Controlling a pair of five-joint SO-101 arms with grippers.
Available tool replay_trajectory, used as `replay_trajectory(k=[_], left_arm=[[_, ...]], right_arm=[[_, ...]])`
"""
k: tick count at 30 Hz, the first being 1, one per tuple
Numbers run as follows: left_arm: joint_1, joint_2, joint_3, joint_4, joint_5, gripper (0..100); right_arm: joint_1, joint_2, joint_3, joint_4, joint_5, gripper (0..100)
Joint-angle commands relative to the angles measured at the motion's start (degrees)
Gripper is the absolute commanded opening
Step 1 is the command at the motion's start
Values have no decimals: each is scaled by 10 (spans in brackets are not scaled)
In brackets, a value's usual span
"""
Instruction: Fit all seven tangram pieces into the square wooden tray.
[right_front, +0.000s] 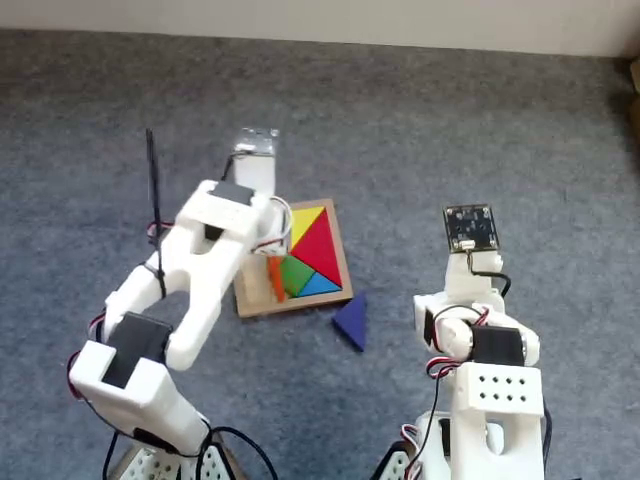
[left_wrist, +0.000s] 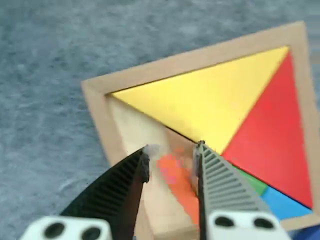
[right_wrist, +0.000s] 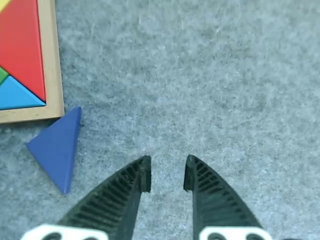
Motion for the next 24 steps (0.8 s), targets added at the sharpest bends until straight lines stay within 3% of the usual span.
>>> replay_trajectory(k=[1,7,10,16,24], left_arm=[[-36,-29,-42,24,7,168],[-64,-29,-116,104,5,168],[-58,-30,-158,164,-33,168],[-15,-30,-205,254,-41,165],[54,-31,-215,281,-69,168]], right_arm=[[-3,-13,-1,-11,-1,112],[-3,-13,-1,-10,-1,112],[-3,-13,-1,-10,-1,112],[-3,-13,-1,-10,-1,112],[-3,-13,0,-11,-1,112]])
